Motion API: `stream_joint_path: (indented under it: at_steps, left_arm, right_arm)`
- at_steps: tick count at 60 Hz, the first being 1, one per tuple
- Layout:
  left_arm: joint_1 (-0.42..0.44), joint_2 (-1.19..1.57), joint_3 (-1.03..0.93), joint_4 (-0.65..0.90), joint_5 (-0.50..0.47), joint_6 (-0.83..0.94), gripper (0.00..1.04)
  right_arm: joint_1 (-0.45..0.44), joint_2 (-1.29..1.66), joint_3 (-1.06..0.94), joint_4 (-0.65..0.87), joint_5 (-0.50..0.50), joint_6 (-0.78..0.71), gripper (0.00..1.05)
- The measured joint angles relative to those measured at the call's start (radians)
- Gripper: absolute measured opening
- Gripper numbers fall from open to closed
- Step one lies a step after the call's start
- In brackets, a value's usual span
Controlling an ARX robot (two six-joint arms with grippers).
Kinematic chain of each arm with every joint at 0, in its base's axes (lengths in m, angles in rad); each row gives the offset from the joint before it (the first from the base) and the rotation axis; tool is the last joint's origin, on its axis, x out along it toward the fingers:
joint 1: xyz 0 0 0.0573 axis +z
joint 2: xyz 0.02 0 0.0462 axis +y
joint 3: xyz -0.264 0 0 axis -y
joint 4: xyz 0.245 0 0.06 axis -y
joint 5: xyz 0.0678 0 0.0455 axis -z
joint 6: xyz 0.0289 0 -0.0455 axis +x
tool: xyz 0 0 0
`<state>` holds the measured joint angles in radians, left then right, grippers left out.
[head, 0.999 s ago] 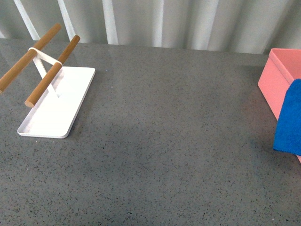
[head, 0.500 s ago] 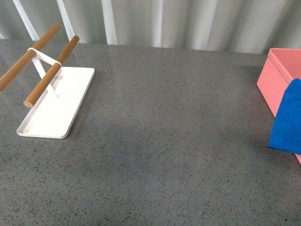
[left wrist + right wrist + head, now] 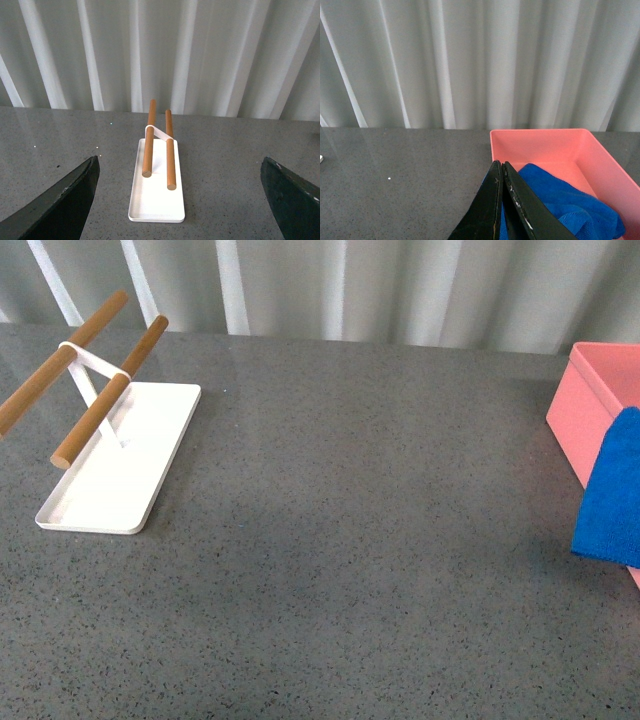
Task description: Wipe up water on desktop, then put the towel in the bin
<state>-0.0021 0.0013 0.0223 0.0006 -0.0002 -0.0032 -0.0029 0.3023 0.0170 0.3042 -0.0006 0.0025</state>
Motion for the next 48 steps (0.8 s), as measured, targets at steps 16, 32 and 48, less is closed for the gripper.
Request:
stream_joint_path:
  at_steps: [16, 32, 48]
  left_arm:
    - [0.0, 0.0, 0.0, 0.0, 0.0, 0.0, 0.98]
    - [0.0, 0.0, 0.0, 0.0, 0.0, 0.0, 0.98]
    - [0.0, 0.0, 0.0, 0.0, 0.0, 0.0, 0.98]
  right_arm:
    - [0.0, -0.085, 0.0, -0.084, 0.0, 0.0, 0.03]
    - [0.0, -0.233, 0.0, -0.266, 0.0, 0.0, 0.03]
    - [0.0, -0.298, 0.001, -0.303, 0.0, 0.0, 0.03]
